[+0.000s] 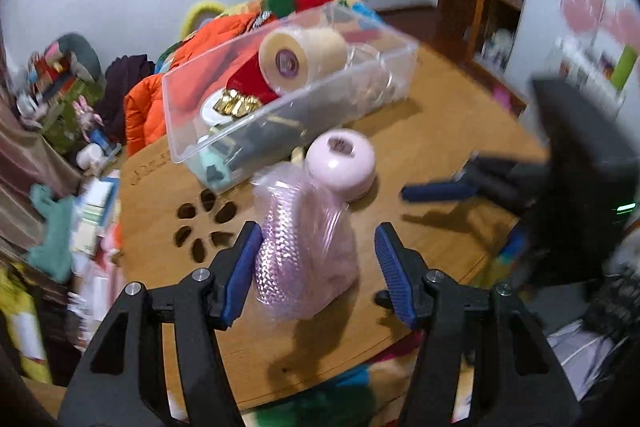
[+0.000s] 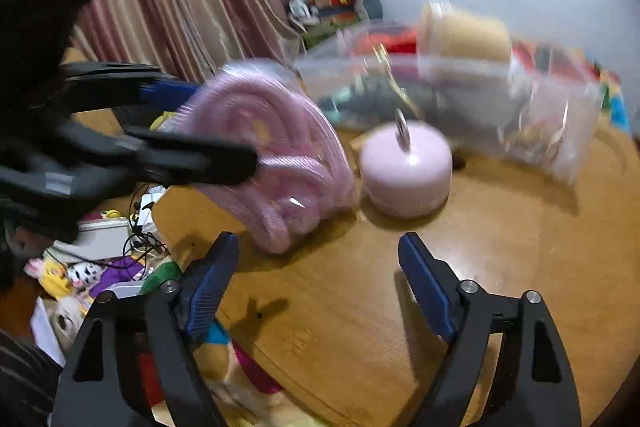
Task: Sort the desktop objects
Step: 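Lift the pink rope bag with the left tool toward the bin, then grasp the pink dome with the right tool while the left tool holds the rope bag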
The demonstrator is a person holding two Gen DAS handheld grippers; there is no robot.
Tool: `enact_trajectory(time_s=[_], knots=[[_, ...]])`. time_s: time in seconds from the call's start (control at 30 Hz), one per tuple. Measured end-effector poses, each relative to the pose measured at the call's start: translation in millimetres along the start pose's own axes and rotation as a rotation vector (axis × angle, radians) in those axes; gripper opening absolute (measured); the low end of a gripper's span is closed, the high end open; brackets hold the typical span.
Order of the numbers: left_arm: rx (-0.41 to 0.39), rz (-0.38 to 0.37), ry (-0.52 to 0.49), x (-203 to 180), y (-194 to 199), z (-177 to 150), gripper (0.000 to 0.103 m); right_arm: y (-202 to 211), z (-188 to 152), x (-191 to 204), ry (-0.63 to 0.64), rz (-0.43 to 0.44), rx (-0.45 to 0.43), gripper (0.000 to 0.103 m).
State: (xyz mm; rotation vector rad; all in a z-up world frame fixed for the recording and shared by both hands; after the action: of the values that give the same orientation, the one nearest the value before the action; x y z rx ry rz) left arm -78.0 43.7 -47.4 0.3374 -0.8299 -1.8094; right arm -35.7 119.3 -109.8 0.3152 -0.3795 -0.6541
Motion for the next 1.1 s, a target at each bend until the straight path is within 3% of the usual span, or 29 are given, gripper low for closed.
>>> enact_trajectory(time_s=[0.07, 0.17, 0.2, 0.37, 0.53, 0.73, 0.87, 1.1], knots=[[0.055, 0.011, -0.02, 1.3, -6.0, -5.3, 0.058, 0.3, 3.6, 9.9, 0.032, 0.001, 0.006, 0.081], [0.221, -0.143, 0.126, 6.3, -26.6, -25.3, 0.025, -6.9, 3.5, 16.7, 0.085, -0.046, 0.024, 0.082], [0.259, -0.162, 0.161, 8.1, -32.8, -31.0, 0.023, -8.7, 1.8, 16.0, 0.101, -0.041, 0.042, 0.081], [0.269, -0.173, 0.166, 6.0, -46.2, -42.3, 0.017, -15.0, -7.8, 34.3, 0.226, -0.09, 0.055, 0.081], [0.186, -0.164, 0.146, 4.9, -42.0, -24.4, 0.017, -10.9, -7.5, 37.3, 0.271, -0.109, 0.047, 0.081], [0.181, -0.185, 0.229, 22.8, -50.3, -13.7, 0.024, -9.8, -4.6, 23.1, 0.219, -0.139, 0.06, 0.081], [0.164, -0.163, 0.277, 33.3, -49.7, -16.4, 0.044, -6.2, -2.9, 16.1, 0.204, -0.145, 0.061, 0.081], [0.13, -0.145, 0.34, 50.8, -53.4, -17.7, 0.051, -13.1, 1.2, 9.1, 0.187, -0.175, 0.046, 0.081]])
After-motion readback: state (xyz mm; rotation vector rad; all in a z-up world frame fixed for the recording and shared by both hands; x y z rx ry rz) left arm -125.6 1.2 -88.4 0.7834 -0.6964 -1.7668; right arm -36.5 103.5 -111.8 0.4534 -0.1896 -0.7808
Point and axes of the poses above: each gripper's, at about its wrist camera, not at the fingertips, and y roughly against the way its jaws point, x to its left, z to its top, the point moved 5 cm from there along -y, roughly the way its jaws point, and after that the axes turned 13 degrees about -x, right-handed, at the moved point
